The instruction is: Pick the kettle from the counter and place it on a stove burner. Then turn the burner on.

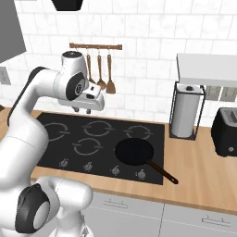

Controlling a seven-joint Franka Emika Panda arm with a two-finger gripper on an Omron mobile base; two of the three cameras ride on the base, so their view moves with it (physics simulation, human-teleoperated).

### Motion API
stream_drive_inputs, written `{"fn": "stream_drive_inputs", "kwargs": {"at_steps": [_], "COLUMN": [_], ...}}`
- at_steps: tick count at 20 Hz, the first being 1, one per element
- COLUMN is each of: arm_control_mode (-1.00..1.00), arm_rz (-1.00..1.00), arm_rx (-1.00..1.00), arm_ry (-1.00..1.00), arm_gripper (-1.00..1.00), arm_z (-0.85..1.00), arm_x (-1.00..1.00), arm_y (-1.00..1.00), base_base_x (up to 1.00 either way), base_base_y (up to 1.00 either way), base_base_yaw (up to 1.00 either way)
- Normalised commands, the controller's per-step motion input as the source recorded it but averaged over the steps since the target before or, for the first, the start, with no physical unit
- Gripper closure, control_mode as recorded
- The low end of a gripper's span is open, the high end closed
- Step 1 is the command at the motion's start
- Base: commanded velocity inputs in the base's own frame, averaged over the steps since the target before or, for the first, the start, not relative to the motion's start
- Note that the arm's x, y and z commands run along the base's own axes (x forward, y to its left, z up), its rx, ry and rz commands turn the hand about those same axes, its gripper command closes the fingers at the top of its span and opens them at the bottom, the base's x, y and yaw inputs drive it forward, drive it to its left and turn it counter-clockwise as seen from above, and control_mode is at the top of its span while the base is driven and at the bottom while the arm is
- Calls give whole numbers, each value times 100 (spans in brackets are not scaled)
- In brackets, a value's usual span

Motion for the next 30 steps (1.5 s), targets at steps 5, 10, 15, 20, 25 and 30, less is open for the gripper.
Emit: {"fn": "stream_drive_inputs", "kwargs": {"at_steps": [5, 10, 15, 20, 25, 30], "arm_control_mode": [-100, -100, -100, -100, -100, -100], "arm_rz": [1, 3, 9, 19, 21, 20], "arm_rx": [0, 0, 0, 0, 0, 0], "arm_ry": [0, 0, 0, 0, 1, 0], "arm_gripper": [-100, -100, -100, -100, -100, -100], "arm_z": [0, 0, -1, -7, -22, -53], "arm_x": [-2, -1, 0, 2, 10, 17], "arm_y": [9, 16, 26, 82, 100, 100], "base_base_x": [0, 0, 0, 0, 0, 0], "base_base_y": [0, 0, 0, 0, 0, 0], "base_base_yaw": [0, 0, 0, 0, 0, 0]}}
